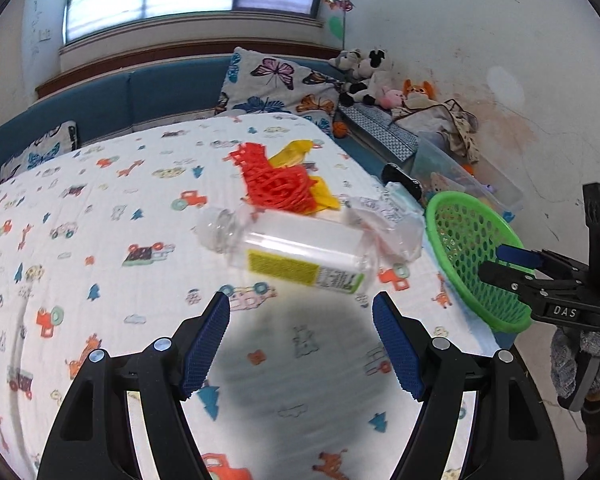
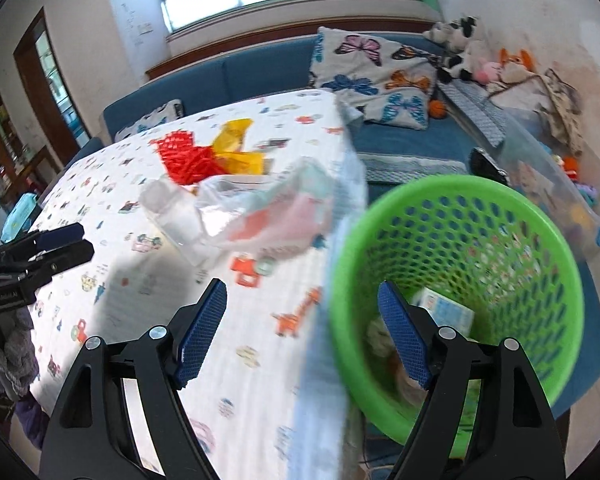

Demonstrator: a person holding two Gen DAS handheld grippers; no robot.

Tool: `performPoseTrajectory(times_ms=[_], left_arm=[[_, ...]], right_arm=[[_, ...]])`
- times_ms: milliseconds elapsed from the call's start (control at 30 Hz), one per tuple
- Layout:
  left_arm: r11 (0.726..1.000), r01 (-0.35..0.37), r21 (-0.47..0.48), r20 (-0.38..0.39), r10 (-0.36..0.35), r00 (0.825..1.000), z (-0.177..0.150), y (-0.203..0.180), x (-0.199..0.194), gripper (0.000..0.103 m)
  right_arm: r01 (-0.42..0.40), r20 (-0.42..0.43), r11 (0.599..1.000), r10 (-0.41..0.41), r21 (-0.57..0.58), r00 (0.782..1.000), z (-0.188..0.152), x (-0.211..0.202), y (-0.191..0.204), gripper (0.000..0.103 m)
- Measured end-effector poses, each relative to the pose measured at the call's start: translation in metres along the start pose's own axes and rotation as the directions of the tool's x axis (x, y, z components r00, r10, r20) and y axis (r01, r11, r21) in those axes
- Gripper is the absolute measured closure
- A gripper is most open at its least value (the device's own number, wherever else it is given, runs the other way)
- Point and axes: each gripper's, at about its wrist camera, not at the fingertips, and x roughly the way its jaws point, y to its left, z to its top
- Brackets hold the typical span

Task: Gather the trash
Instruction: 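Move both grippers back to the table and grasp the plastic bag with the right gripper, then carry the plastic bag over the basket while the left gripper grasps the clear bottle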

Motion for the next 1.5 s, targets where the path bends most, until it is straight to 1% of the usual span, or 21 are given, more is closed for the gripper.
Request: performPoseTrajectory(times_ms=[133, 267, 500, 600, 667, 733, 867, 1033, 1167, 1233, 1333, 1433, 1500], left_arm=[[1.000, -0.002, -0.016, -0.007, 0.002, 1.000, -0.005, 0.009, 0.000, 0.032], [0.999, -0.002, -0.034, -0.013, 0.001, 1.000, -0.009, 0.017, 0.001, 0.032], [0.999, 0.004, -0.050, -0.018, -0.005, 1.000, -0.013, 0.024, 0.002, 0.032], [0.999, 0.004, -0.054, -0.019, -0.005, 1.000, -0.013, 0.027, 0.002, 0.032], [0.998, 0.005, -0.062, -0.021, -0.006, 1.000, -0.012, 0.029, 0.003, 0.032], [0.997, 0.009, -0.077, -0.027, -0.011, 1.000, -0.011, 0.030, 0.005, 0.032], [0.995, 0.014, -0.101, -0.033, -0.018, 0.999, -0.007, 0.031, 0.007, 0.032], [0.991, 0.018, -0.136, -0.042, -0.024, 0.999, 0.004, 0.028, 0.014, 0.032], [0.981, 0.030, -0.194, -0.057, -0.042, 0.997, 0.019, 0.025, 0.022, 0.032], [0.975, 0.025, -0.222, -0.068, -0.041, 0.997, 0.026, 0.022, 0.028, 0.032], [0.958, 0.005, -0.286, -0.097, -0.035, 0.995, 0.036, 0.020, 0.040, 0.030], [0.926, -0.012, -0.377, -0.140, -0.044, 0.989, 0.046, 0.021, 0.057, 0.029], [0.913, -0.036, -0.406, -0.155, -0.031, 0.987, 0.051, 0.018, 0.065, 0.029]], right_arm=[[-0.022, -0.006, 0.999, 0.022, -0.023, 1.000, 0.011, 0.015, 0.019, 0.025], [-0.037, -0.013, 0.999, 0.036, -0.033, 0.999, 0.023, 0.031, 0.034, 0.028], [-0.037, -0.031, 0.999, 0.036, -0.030, 0.999, 0.038, 0.057, 0.048, 0.033], [-0.030, -0.042, 0.999, 0.029, -0.015, 0.999, 0.040, 0.067, 0.048, 0.039], [-0.034, -0.052, 0.999, 0.034, -0.004, 0.998, 0.040, 0.071, 0.048, 0.046], [-0.035, -0.059, 0.999, 0.035, 0.000, 0.998, 0.039, 0.073, 0.047, 0.051], [-0.043, -0.051, 0.999, 0.044, 0.008, 0.998, 0.036, 0.070, 0.044, 0.060], [-0.052, -0.021, 0.999, 0.052, 0.014, 0.998, 0.033, 0.056, 0.038, 0.061], [-0.059, 0.005, 0.998, 0.059, 0.023, 0.998, 0.030, 0.040, 0.031, 0.061], [-0.061, 0.023, 0.998, 0.061, 0.026, 0.998, 0.028, 0.029, 0.025, 0.061], [-0.063, 0.041, 0.998, 0.062, 0.029, 0.997, 0.023, 0.016, 0.016, 0.061], [-0.056, 0.060, 0.998, 0.054, 0.036, 0.997, 0.017, 0.001, 0.004, 0.061], [-0.049, 0.071, 0.998, 0.046, 0.043, 0.996, 0.014, -0.007, -0.004, 0.061]])
